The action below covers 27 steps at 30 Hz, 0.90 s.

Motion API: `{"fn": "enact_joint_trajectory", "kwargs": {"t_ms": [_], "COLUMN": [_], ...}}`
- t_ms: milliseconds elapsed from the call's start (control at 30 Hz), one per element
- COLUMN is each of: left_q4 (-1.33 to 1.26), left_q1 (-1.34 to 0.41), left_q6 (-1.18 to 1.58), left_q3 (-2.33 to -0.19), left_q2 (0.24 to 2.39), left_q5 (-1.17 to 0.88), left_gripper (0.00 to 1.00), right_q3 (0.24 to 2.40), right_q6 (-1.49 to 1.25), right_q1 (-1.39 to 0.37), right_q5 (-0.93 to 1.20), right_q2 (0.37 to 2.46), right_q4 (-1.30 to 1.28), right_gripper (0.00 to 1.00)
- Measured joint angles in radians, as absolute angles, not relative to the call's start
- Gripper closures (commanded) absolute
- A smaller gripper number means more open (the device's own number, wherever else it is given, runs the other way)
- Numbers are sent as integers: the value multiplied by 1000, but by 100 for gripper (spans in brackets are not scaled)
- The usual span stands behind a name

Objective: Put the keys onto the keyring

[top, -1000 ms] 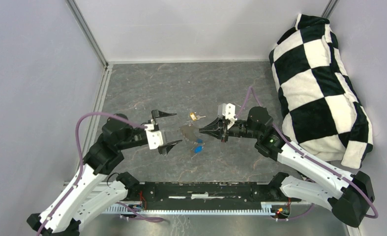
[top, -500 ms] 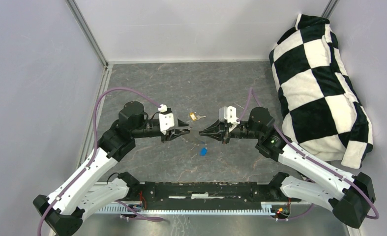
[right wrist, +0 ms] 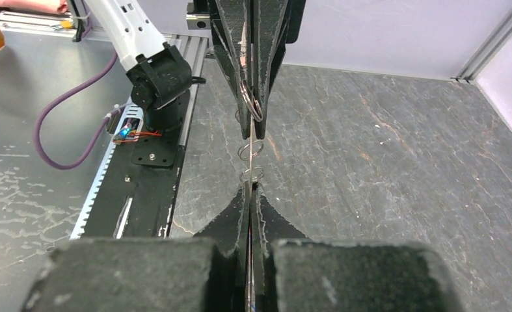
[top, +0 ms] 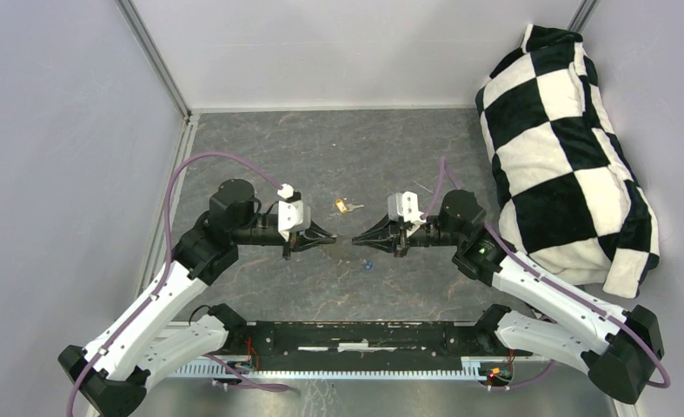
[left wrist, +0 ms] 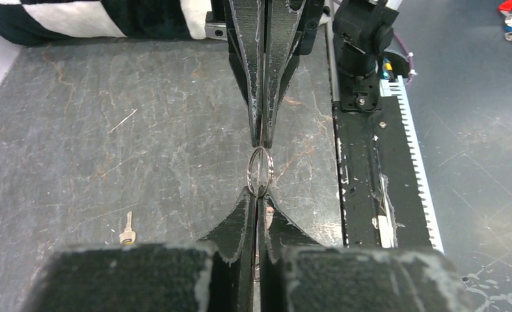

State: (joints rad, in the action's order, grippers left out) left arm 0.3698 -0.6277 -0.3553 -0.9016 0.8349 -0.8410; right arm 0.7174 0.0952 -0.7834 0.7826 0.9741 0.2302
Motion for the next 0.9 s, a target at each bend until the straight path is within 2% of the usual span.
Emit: {"fn": "enact_joint_trajectory", "kwargs": {"t_ms": [100,167,267,500,667,900], "left_q4": [372,372,368,417,526,673], "left_q1": [-627,-628,-628,-628,-628,-630], "left_q6": [-344,-331,-314,-363,-494,-608], "left_q3": [-902,-902,-902,-902,-913,-920], "left_q2": [833,829,825,802,804,805], "left_q5": [-866,-876,-896,-981,-1034,-1091], "left_gripper": [98,98,98,98,98,98], "right_q3": [715,714,712,699,728,810], "right_q6": [96,97,102,78,60,53], "right_q1": [-783,-784,-786,-791,-793,-792], "right_q5": [793,804,810,855,933,983], "right_q2": [971,970,970,969,986,1012], "right_q4": [229,229,231,290,297,321], "right_gripper": [99,85,70,48,41,41]}}
